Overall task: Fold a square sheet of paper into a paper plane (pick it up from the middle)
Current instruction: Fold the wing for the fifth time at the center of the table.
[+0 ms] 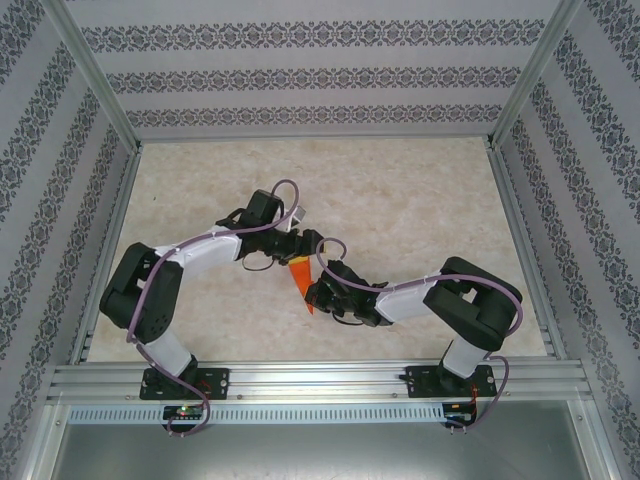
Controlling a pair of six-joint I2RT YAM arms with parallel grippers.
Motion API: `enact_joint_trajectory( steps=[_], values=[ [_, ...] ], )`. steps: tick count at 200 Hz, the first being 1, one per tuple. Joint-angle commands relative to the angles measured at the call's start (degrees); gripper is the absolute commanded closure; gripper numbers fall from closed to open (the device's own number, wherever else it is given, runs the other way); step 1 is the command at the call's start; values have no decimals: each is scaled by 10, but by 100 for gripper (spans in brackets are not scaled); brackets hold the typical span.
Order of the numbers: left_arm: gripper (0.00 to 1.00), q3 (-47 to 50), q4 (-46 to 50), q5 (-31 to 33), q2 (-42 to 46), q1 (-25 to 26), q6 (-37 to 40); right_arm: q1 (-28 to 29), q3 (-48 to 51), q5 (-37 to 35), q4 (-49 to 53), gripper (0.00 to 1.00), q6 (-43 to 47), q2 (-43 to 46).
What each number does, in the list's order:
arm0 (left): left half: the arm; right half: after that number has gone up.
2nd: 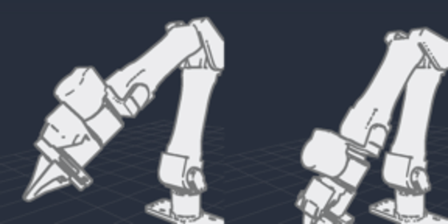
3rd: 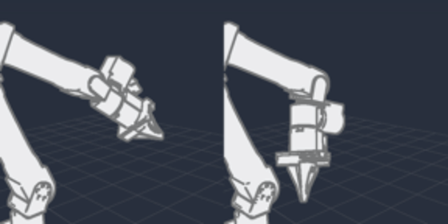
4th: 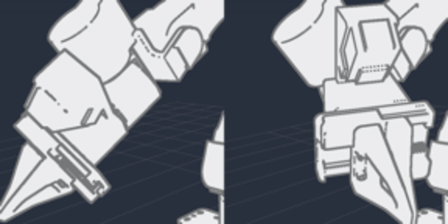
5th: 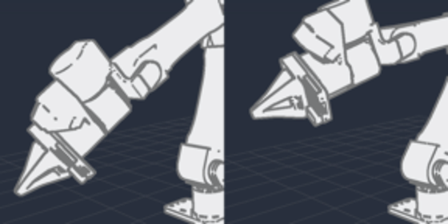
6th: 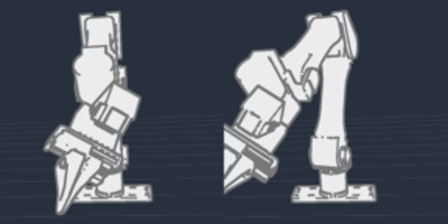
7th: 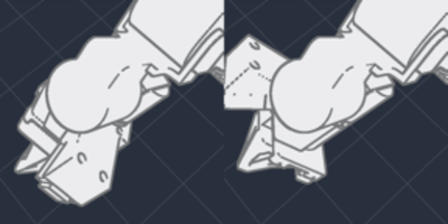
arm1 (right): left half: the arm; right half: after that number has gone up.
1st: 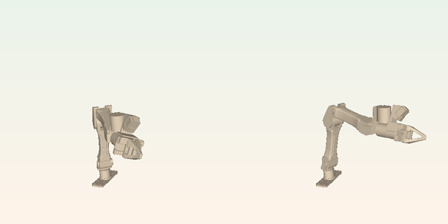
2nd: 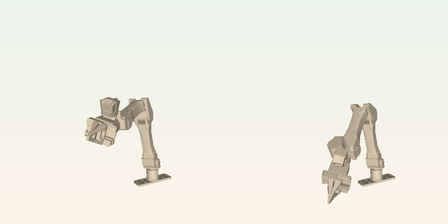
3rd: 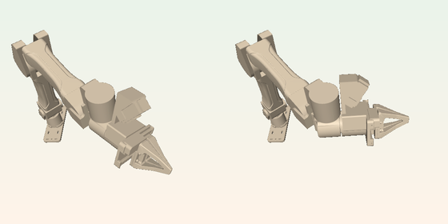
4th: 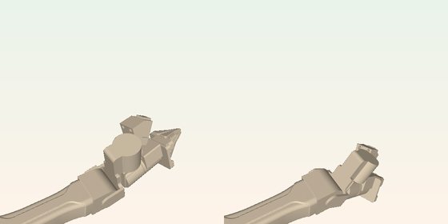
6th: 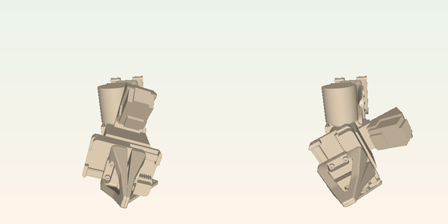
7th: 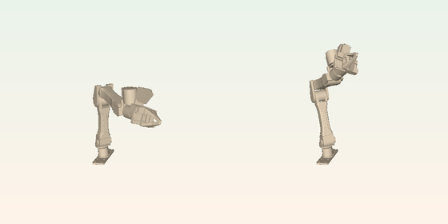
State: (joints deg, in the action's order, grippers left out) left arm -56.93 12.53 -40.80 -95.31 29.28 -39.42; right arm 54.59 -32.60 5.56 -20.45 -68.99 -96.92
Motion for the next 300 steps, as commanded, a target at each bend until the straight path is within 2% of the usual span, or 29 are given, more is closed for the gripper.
enact_joint_trajectory(
  steps=[1,45,109,167,205,300],
  values=[
    [26,30,7,14,26,-5,-1,-4,24,22,107,100,27,-27],
    [48,76,-47,18,22,-5,-24,-15,19,37,119,100,49,-25],
    [63,83,-79,49,-19,-5,-17,-24,18,45,124,100,55,-28],
    [71,115,-74,86,16,-10,-12,-28,9,47,139,100,54,-38],
    [77,123,-83,75,13,-17,-5,-29,5,49,141,100,53,-41],
    [79,111,-141,67,-57,-34,1,-27,6,56,151,100,58,-43]
  ],
)
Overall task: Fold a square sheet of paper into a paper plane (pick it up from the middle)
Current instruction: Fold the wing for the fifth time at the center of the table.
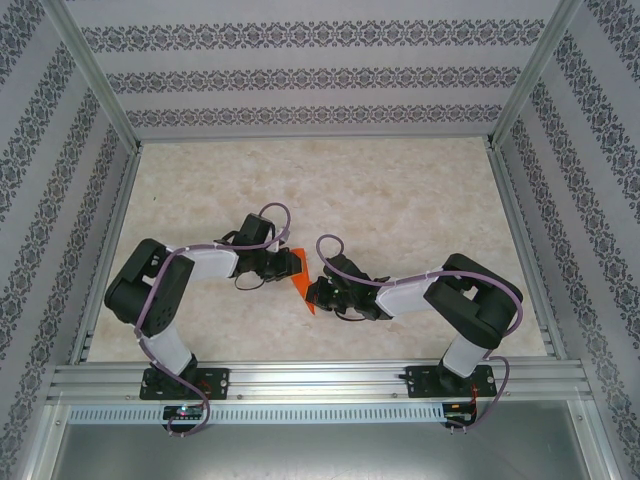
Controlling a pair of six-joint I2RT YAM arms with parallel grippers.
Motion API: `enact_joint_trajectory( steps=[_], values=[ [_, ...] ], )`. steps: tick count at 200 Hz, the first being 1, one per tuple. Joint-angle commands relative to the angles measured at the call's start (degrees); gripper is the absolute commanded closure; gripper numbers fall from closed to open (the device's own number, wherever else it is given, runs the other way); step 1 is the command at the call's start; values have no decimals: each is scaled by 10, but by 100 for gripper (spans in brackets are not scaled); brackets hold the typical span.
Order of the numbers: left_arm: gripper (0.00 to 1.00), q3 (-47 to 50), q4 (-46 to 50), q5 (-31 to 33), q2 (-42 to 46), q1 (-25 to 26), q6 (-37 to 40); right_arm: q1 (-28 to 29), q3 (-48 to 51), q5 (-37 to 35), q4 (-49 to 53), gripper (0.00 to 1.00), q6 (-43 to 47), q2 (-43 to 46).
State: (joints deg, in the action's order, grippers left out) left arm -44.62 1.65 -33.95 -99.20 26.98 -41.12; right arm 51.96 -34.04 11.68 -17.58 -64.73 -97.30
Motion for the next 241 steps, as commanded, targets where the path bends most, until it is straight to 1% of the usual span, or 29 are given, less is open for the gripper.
enact_joint_trajectory(
  steps=[1,40,131,151,174,241],
  values=[
    [79,-12,-32,-2,-18,-11,19,0,21,-5,123,100,16,-39],
    [79,-33,1,7,-28,-24,40,0,17,-5,154,100,25,-36],
    [77,-60,18,-6,-49,-46,57,0,15,-3,181,100,38,-36],
    [77,-70,50,21,-51,-55,81,0,6,-5,198,100,46,-31],
    [77,-70,30,3,-60,-75,79,0,2,-4,208,100,51,-31],
    [76,-94,30,1,-80,-102,84,-1,0,3,215,100,56,-31]
  ],
)
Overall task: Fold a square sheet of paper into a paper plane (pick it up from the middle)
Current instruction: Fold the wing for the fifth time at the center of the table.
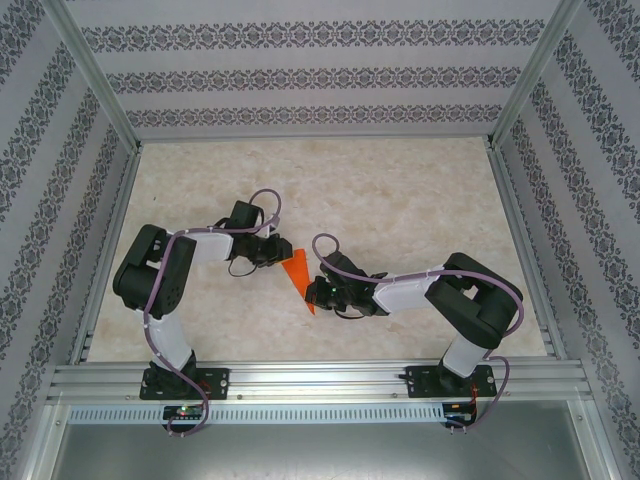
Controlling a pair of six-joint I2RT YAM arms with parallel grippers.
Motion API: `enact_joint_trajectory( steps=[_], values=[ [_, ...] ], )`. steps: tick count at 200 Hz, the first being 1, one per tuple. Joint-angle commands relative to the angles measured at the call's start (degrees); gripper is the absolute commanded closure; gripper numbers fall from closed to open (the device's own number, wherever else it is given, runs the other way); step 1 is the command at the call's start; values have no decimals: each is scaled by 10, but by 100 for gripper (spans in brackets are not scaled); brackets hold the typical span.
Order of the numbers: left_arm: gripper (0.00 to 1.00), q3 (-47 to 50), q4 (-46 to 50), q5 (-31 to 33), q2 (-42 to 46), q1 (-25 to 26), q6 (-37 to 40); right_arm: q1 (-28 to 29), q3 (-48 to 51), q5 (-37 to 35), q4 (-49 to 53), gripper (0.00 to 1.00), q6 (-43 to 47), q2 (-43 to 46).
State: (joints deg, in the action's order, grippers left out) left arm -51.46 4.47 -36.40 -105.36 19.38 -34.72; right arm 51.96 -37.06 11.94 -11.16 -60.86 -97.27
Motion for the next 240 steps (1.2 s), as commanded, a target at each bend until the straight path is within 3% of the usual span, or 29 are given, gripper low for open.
enact_joint_trajectory(
  steps=[1,63,106,147,195,240],
  values=[
    [76,-26,3,26,-18,-26,20,0,30,0,151,100,18,-31],
    [73,-70,25,18,-18,-53,7,-2,19,4,156,100,24,-40],
    [71,-55,46,0,68,-51,-14,-5,1,1,155,100,25,-44],
    [70,-23,61,-19,128,-3,-17,-6,-5,-6,150,100,20,-42],
    [72,7,25,-28,87,76,-23,-7,0,-10,142,100,16,-38],
    [73,8,14,-19,40,85,-17,-8,6,-10,123,99,8,-37]
  ],
)
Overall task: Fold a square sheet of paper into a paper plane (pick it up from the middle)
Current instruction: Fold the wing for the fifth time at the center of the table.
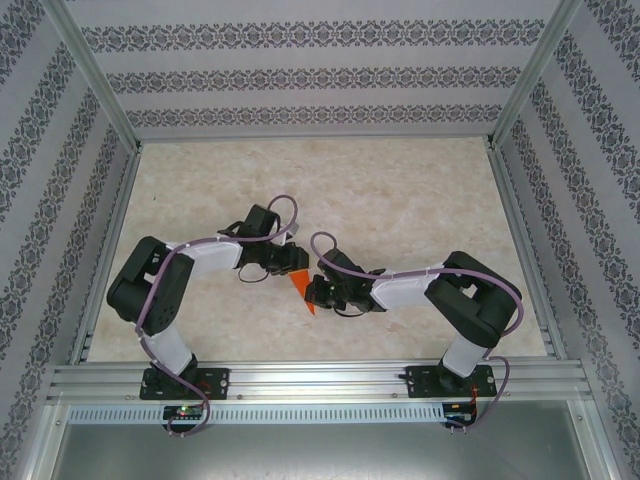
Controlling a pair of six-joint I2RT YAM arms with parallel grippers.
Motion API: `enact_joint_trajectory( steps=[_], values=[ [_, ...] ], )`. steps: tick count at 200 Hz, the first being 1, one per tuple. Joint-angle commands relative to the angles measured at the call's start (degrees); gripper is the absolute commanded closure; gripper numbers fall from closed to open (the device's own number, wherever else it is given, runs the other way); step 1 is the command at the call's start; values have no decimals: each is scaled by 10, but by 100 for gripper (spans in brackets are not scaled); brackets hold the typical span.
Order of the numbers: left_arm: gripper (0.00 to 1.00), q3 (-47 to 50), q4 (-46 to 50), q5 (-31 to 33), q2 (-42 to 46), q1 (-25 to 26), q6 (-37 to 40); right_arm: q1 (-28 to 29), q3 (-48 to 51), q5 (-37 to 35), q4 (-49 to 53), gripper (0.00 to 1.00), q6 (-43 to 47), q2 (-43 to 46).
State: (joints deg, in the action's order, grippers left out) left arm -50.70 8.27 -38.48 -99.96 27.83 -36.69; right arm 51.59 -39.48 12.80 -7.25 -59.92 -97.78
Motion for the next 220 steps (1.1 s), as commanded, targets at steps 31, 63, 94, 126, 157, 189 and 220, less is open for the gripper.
enact_joint_trajectory(
  steps=[31,63,94,126,157,189,220],
  values=[
    [74,-7,-7,25,-44,0,18,-4,28,-19,77,98,1,-15],
    [75,-3,-9,34,-61,0,11,-4,4,-29,89,95,7,15],
    [76,-4,9,52,-61,0,10,0,4,-48,74,93,3,63],
    [76,-5,13,54,-60,-1,10,14,14,-53,25,93,-13,90],
    [76,-7,13,52,-59,-1,8,19,-10,-33,1,94,-12,55],
    [76,-12,24,48,-63,0,15,20,-33,-26,0,94,-15,0],
    [76,-14,27,51,-65,-1,15,19,-2,-39,12,95,-32,-16]
  ],
)
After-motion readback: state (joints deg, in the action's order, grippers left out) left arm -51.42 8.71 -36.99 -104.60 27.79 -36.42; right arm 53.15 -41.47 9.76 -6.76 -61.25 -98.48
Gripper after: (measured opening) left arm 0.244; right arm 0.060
